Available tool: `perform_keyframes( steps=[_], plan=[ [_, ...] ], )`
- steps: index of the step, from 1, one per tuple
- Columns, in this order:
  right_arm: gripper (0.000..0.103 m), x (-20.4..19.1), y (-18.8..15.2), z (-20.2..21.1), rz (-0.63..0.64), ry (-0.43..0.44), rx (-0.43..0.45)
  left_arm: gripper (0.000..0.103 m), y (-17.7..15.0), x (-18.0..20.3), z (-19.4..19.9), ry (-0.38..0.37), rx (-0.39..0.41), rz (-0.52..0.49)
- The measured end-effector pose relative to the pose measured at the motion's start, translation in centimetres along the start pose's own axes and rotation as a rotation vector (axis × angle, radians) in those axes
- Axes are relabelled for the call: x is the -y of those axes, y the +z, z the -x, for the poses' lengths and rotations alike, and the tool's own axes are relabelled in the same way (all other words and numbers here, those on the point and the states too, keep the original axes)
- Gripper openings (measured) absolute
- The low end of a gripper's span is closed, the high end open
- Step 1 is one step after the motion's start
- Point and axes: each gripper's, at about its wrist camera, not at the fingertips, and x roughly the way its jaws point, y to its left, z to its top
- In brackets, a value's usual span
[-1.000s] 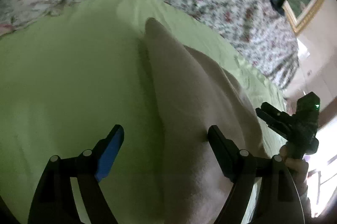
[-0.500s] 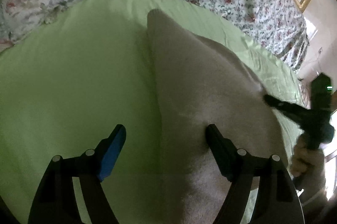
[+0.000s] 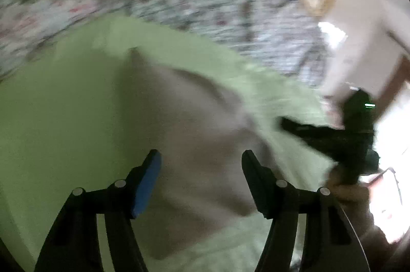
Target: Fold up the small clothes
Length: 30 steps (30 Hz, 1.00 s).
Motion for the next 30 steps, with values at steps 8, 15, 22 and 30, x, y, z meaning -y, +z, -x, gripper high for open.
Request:
perform_keyframes(
  steps=[8, 15, 22, 30],
  plan=[
    [0.012, 1.0, -5.0, -4.1, -0.051, -0.052, -0.130, 0.001, -3.6, -2.5, -6.0, 0.066, -0.198, 0.008],
    [0.000, 3.7, -6.1, -5.4, -0.078, -0.045, -0.134, 0.001, -3.7, -5.2, -5.7, 0.002, -0.188, 0.122],
    [0.003, 1.3, -6.8, -2.5, 0.013, -0.138, -0.122, 0.015, -5.4, -2.6, -2.8, 0.094, -0.178, 0.030],
    [0.003, 1.1, -10.4, -1.0, 0.194, -0.270, -0.186, 0.034, -8.0, -1.0, -2.2, 0.164, -0.204, -0.020]
  ],
)
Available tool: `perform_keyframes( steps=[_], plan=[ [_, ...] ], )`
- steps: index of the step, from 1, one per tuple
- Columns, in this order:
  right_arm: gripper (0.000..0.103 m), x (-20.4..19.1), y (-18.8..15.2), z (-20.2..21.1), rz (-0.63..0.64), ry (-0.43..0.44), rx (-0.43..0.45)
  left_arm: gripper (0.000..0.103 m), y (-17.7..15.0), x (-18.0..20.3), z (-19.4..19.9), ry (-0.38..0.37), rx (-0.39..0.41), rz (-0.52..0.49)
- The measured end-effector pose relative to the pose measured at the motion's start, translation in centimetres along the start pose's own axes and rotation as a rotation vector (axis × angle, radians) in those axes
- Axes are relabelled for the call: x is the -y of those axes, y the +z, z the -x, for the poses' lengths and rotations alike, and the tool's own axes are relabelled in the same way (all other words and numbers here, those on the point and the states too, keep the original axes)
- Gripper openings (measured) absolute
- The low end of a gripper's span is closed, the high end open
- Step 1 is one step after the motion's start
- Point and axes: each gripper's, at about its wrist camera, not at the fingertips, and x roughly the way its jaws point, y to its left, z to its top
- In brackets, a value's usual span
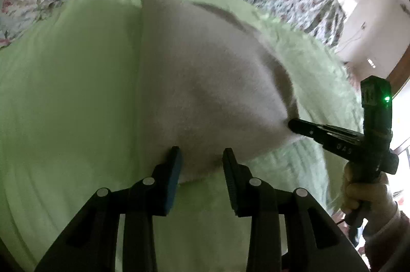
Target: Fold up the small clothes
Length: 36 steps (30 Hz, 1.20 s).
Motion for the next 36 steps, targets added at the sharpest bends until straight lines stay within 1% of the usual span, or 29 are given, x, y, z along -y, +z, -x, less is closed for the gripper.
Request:
perform_keyframes(
  steps=[4, 10, 11, 16, 18, 20, 26, 32, 33, 34, 35, 36],
  plan=[
    [0.003, 1.0, -0.1, -0.1, -0.052, 0.026, 0.006, 0.034, -0.4, 0.4, 0.5, 0.032, -0.003, -0.021],
    [0.005, 0.5, 0.0, 2.7, -0.055, 0.028, 0.035, 0.044, -1.3, 0.7, 3.1, 0.045, 0.028, -0.014],
    [0.005, 0.5, -0.2, 3.3, -0.058, 0.033, 0.040, 0.045, -1.8, 0.7, 3.9, 0.059, 0.037, -0.008],
    [0.005, 0.2, -1.9, 5.9, -0.063, 0.045, 0.056, 0.046, -3.7, 0.6, 6.0, 0.096, 0.053, 0.012],
    [0.005, 0.1, -2.7, 6.5, -0.065, 0.045, 0.054, 0.049, -4.5, 0.6, 6.8, 0.121, 0.057, 0.015],
    [0.005, 0.0, -3.5, 6.9, -0.068, 0.049, 0.046, 0.055, -5.2, 0.8, 7.3, 0.142, 0.059, 0.016],
    [0.006, -0.3, -5.5, 7.4, -0.072, 0.055, 0.015, 0.064, -6.0, 1.1, 7.5, 0.153, 0.052, 0.007],
    [0.006, -0.5, -6.1, 7.6, -0.080, 0.053, 0.012, 0.069, -5.4, 1.4, 7.5, 0.152, 0.058, 0.001],
    [0.010, -0.4, -6.0, 7.7, -0.083, 0.052, 0.017, 0.070, -5.0, 1.2, 7.5, 0.151, 0.060, 0.002],
    [0.025, -0.2, -5.8, 7.7, -0.088, 0.051, 0.020, 0.071, -4.8, 1.1, 7.5, 0.150, 0.061, 0.006],
    [0.035, -0.1, -5.5, 7.7, -0.091, 0.052, 0.024, 0.071, -4.6, 1.0, 7.5, 0.150, 0.061, 0.008],
    [0.050, 0.0, -5.2, 7.8, -0.092, 0.056, 0.037, 0.071, -4.2, 1.0, 7.5, 0.155, 0.064, 0.009]
  ],
)
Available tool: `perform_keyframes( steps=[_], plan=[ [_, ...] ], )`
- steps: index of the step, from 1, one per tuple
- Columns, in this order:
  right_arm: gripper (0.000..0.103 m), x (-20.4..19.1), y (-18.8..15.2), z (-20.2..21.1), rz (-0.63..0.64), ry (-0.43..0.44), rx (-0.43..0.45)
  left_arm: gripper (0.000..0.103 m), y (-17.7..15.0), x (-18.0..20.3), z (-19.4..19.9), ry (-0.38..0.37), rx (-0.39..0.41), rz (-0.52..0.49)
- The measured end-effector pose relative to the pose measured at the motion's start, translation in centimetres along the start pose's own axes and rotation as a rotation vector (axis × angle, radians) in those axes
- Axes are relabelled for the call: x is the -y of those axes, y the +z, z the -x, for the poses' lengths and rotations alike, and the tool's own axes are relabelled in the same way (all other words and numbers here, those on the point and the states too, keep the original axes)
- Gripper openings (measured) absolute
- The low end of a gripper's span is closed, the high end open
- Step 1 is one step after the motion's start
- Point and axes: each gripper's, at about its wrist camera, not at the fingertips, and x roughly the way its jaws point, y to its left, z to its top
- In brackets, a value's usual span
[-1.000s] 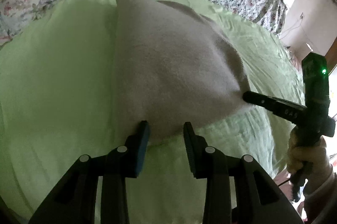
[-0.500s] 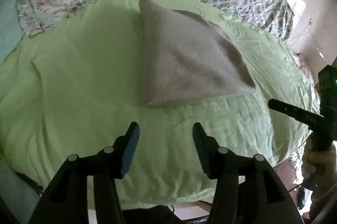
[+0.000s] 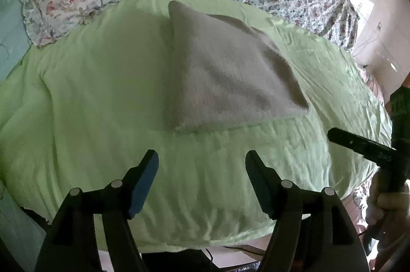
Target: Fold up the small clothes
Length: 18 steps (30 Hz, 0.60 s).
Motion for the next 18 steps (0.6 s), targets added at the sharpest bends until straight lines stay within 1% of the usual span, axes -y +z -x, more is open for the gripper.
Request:
perform_keyframes(
  steps=[1, 2, 4, 6, 8, 10, 12, 15, 18],
  plan=[
    [0.052, 0.1, 0.5, 0.1, 0.007, 0.003, 0.013, 0.073, 0.4, 0.0, 0.0, 0.010, 0.002, -0.001],
    [0.052, 0.0, 0.9, 0.2, 0.018, -0.001, 0.024, 0.077, 0.7, 0.0, -0.1, 0.018, 0.003, -0.001],
    [0.052, -0.3, 2.0, -0.1, 0.036, -0.008, 0.028, 0.080, 1.6, 0.0, -0.1, 0.054, 0.013, -0.008],
    [0.053, -0.4, 3.1, -0.2, 0.038, -0.005, 0.036, 0.085, 2.4, 0.1, -0.1, 0.081, 0.024, -0.020],
    [0.056, -0.4, 4.2, -0.6, 0.043, -0.004, 0.038, 0.094, 3.3, 0.1, -0.4, 0.121, 0.024, -0.027],
    [0.058, -0.2, 5.3, -1.2, 0.045, -0.017, 0.039, 0.099, 3.9, 0.1, -0.5, 0.135, 0.033, -0.028],
    [0.058, 0.2, 6.2, -1.7, 0.037, -0.018, 0.039, 0.100, 4.6, 0.0, -0.6, 0.137, 0.044, -0.022],
    [0.058, 0.7, 7.2, -2.6, 0.018, -0.010, 0.035, 0.101, 5.4, -0.2, -1.4, 0.136, 0.038, -0.013],
    [0.058, 1.3, 8.6, -3.7, -0.008, 0.008, 0.039, 0.101, 6.1, -0.3, -2.5, 0.159, 0.030, -0.008]
  ],
)
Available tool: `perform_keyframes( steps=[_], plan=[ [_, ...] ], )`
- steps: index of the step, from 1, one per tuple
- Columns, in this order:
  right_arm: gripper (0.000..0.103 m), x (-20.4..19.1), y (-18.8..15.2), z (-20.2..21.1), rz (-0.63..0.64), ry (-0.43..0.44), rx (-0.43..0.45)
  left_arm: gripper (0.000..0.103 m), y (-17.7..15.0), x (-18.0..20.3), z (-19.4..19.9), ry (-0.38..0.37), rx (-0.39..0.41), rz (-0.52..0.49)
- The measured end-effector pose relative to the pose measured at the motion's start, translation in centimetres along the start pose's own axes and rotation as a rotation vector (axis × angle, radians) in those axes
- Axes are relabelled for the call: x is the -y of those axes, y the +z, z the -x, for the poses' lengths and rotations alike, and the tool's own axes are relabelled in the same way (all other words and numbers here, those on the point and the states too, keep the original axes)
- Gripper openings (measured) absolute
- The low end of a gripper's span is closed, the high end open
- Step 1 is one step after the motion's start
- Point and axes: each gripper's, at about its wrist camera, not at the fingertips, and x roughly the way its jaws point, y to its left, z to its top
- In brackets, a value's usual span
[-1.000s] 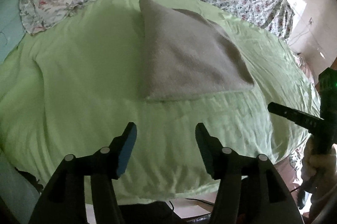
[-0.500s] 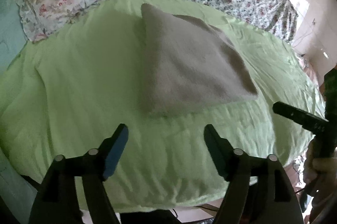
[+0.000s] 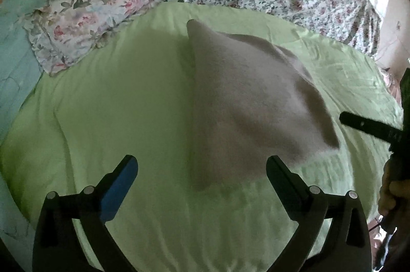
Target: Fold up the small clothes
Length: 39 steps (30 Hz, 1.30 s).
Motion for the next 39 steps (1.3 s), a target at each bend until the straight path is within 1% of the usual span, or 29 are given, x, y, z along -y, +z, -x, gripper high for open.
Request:
perform_keyframes(
  steps=[5, 7, 11, 12, 13, 14, 15, 16, 18, 19, 20, 22, 24, 25, 26, 28, 30, 32, 34, 36, 39],
  plan=[
    [0.058, 1.1, 2.8, -2.2, -0.070, 0.016, 0.024, 0.101, 1.5, -0.7, -2.2, 0.019, -0.021, 0.046],
    [0.058, 1.5, 4.2, -3.5, -0.101, 0.033, 0.020, 0.101, 2.1, -1.1, -3.1, 0.025, -0.030, 0.066],
    [0.058, 1.9, 5.8, -6.3, -0.168, 0.117, -0.020, 0.101, 2.8, -1.9, -4.7, 0.038, -0.044, 0.098],
    [0.055, 2.0, 6.2, -7.4, -0.179, 0.142, -0.041, 0.101, 3.0, -2.1, -5.2, 0.036, -0.054, 0.110],
    [0.035, 2.1, 6.3, -8.1, -0.182, 0.149, -0.055, 0.101, 3.1, -2.3, -5.6, 0.036, -0.063, 0.120],
    [0.026, 2.0, 6.5, -8.5, -0.176, 0.126, -0.065, 0.101, 3.2, -2.6, -6.0, 0.038, -0.073, 0.131],
    [0.024, 1.7, 6.7, -8.7, -0.166, 0.113, -0.066, 0.101, 3.2, -2.8, -6.2, 0.037, -0.077, 0.138],
    [0.016, 1.3, 7.0, -8.1, -0.144, 0.113, -0.040, 0.101, 3.2, -2.7, -6.3, 0.036, -0.076, 0.139],
    [0.015, 0.3, 7.3, -6.6, -0.086, 0.100, 0.019, 0.101, 3.1, -2.6, -6.6, 0.038, -0.079, 0.131],
    [0.015, 0.0, 7.2, -6.1, -0.067, 0.088, 0.038, 0.101, 3.0, -2.4, -6.9, 0.041, -0.087, 0.124],
    [0.015, 0.1, 7.1, -6.2, -0.061, 0.076, 0.037, 0.102, 2.9, -2.2, -7.2, 0.049, -0.096, 0.115],
    [0.015, 0.5, 6.5, -7.7, -0.058, 0.033, -0.009, 0.102, 2.7, -1.8, -7.6, 0.056, -0.104, 0.102],
    [0.019, 1.3, 6.1, -9.1, -0.091, 0.030, -0.039, 0.102, 2.5, -1.5, -7.8, 0.060, -0.106, 0.090],
    [0.023, 1.7, 6.0, -9.1, -0.110, 0.038, -0.038, 0.102, 2.5, -1.5, -7.7, 0.061, -0.104, 0.089],
    [0.025, 1.8, 6.1, -8.9, -0.123, 0.049, -0.035, 0.102, 2.5, -1.5, -7.5, 0.061, -0.100, 0.089],
    [0.030, 1.4, 6.2, -7.9, -0.117, 0.034, -0.024, 0.101, 2.4, -1.6, -7.2, 0.058, -0.097, 0.088],
    [0.031, 0.8, 5.9, -6.5, -0.084, 0.005, -0.005, 0.101, 2.2, -1.6, -6.7, 0.057, -0.096, 0.083],
    [0.033, 0.4, 5.2, -4.9, -0.065, -0.003, 0.013, 0.101, 1.7, -1.7, -6.0, 0.058, -0.091, 0.074],
    [0.042, -0.1, 4.2, -3.3, -0.048, -0.011, 0.026, 0.101, 1.2, -1.7, -5.4, 0.051, -0.089, 0.068],
    [0.047, -0.5, 2.8, -1.9, -0.031, -0.019, 0.037, 0.101, 0.3, -1.6, -4.4, 0.046, -0.085, 0.057],
    [0.049, -1.0, 0.7, -0.5, -0.014, -0.022, 0.026, 0.101, -1.0, -1.2, -3.4, 0.062, -0.092, 0.030]
  ],
)
